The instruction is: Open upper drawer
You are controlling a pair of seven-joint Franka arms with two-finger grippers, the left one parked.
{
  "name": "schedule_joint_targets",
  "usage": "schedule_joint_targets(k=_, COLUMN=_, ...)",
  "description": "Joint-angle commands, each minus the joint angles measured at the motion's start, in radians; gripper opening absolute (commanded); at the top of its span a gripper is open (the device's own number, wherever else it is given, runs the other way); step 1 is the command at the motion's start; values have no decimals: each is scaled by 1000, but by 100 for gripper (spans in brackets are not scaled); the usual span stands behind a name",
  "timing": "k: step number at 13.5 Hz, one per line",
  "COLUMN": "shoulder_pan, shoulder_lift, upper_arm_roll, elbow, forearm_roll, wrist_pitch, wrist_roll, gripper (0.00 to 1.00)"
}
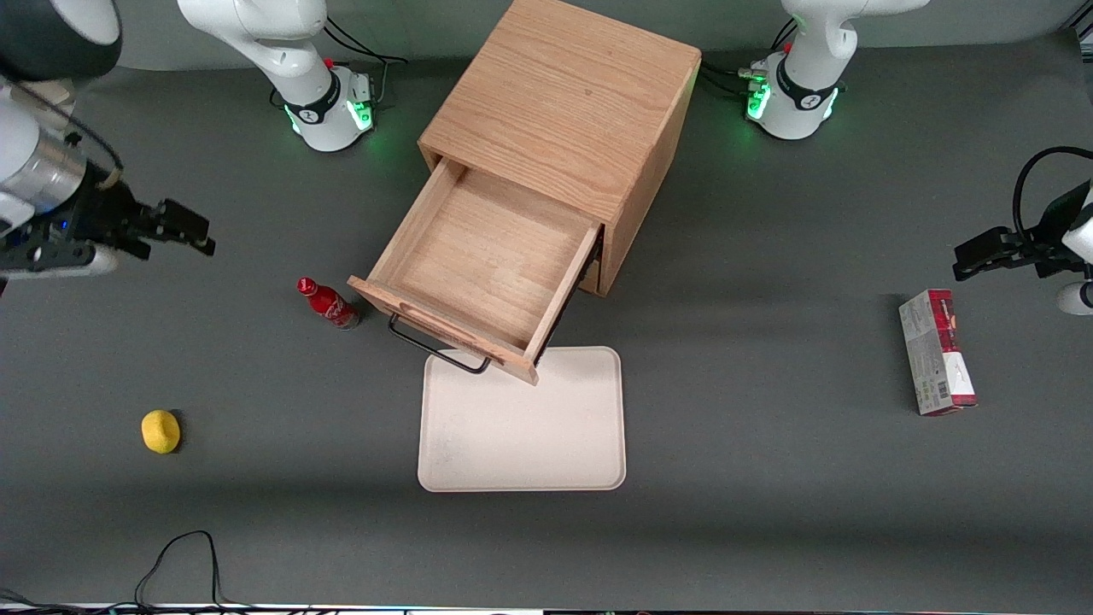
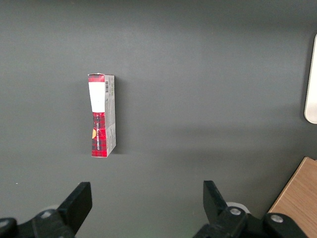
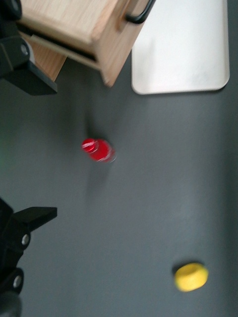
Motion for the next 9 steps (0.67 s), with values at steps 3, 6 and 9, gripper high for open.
schedule_joint_targets(k=3, shoulder_pan=13, shoulder_lift=-78, upper_arm_roll=-1, elbow=-51, forearm_roll=-85, wrist_pitch=11, wrist_roll=35, gripper=100)
schedule_joint_targets(k=6, shoulder_pan=11, shoulder_lift=-49, upper_arm_roll=-3, elbow=-22, forearm_roll=-72, wrist_pitch=0, wrist_roll=50, gripper=100)
schedule_joint_targets(k=9, shoulder_pan=11, shoulder_lift=-32, upper_arm_roll=-10, elbow=-2, forearm_roll=-70, wrist_pitch=-6, wrist_roll=52, gripper=100)
